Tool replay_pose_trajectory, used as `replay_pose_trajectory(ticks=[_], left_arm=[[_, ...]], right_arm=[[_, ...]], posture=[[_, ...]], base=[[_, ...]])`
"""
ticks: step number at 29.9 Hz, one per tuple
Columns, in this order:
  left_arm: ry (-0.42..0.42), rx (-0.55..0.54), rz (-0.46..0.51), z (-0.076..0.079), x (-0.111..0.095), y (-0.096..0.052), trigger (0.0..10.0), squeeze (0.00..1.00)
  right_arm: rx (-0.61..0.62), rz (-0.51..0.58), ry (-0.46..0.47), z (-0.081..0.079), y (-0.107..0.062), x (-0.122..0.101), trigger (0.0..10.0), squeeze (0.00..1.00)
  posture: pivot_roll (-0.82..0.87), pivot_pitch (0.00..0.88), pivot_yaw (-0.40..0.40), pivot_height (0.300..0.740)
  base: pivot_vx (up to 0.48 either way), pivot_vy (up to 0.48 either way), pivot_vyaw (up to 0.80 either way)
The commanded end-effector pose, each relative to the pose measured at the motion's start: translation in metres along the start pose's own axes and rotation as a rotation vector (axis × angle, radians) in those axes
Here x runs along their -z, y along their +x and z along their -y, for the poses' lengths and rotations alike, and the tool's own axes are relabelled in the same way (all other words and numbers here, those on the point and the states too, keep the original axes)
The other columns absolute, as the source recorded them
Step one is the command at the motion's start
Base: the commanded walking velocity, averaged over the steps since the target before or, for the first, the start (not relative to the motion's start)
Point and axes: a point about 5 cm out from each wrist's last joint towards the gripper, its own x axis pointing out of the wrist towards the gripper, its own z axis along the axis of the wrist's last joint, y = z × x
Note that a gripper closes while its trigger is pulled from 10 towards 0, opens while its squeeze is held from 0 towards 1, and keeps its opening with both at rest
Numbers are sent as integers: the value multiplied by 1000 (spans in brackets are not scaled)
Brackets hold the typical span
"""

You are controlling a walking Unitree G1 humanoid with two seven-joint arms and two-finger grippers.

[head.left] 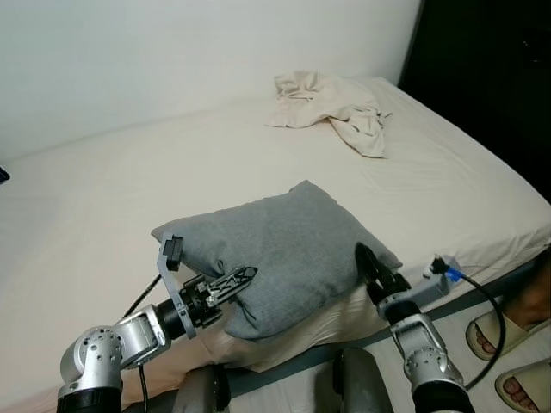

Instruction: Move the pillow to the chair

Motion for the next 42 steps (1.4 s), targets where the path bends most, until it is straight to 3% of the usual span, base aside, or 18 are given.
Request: replay_pose_trajectory(ticks=[1, 6, 7, 14, 21, 28, 32, 35, 37, 42], left_arm=[[1, 61, -8, 8, 1, -1, 0, 0], [-2, 59, -15, 9, 4, -2, 0, 0], [-2, 58, -16, 9, 4, -2, 0, 0], [-2, 61, -22, 10, 6, -2, 0, 0], [8, 81, -32, 14, 6, -1, 0, 0], [15, 88, -40, 15, 7, 1, 0, 0], [17, 93, -41, 16, 7, 3, 0, 0], [26, 97, -40, 17, 7, 7, 0, 0], [52, 122, -38, 25, 8, 13, 0, 0], [93, 170, -20, 38, 7, 24, 0, 0]], right_arm=[[-44, -31, 23, -7, 3, 10, 10000, 0], [34, -56, -19, 0, 5, 14, 10000, 0], [57, -49, -23, 2, 6, 13, 0, 0], [64, -38, 8, 4, 6, 11, 0, 0], [188, -118, 18, 13, 7, 17, 0, 0], [137, -108, -22, 2, 15, 8, 0, 0], [67, -83, -16, -6, 18, 5, 0, 0], [-74, -39, -22, -22, 19, 0, 0, 0], [-177, -3, -50, -36, 17, -5, 0, 0], [-252, 49, -95, -56, 18, -18, 0, 0]], posture=[[-48, 211, 80, 596], [-46, 214, 78, 596], [-44, 215, 79, 596], [-42, 211, 78, 596], [-43, 205, 78, 596], [-49, 207, 83, 596], [-52, 205, 85, 596], [-49, 204, 84, 596], [-51, 202, 84, 596], [-54, 197, 82, 596]], base=[[0, 0, 0], [0, 0, 0], [0, 0, 0], [0, 0, 0], [0, 0, 0], [0, 0, 0], [0, 0, 0], [0, 0, 0], [0, 0, 0], [0, 0, 0]])
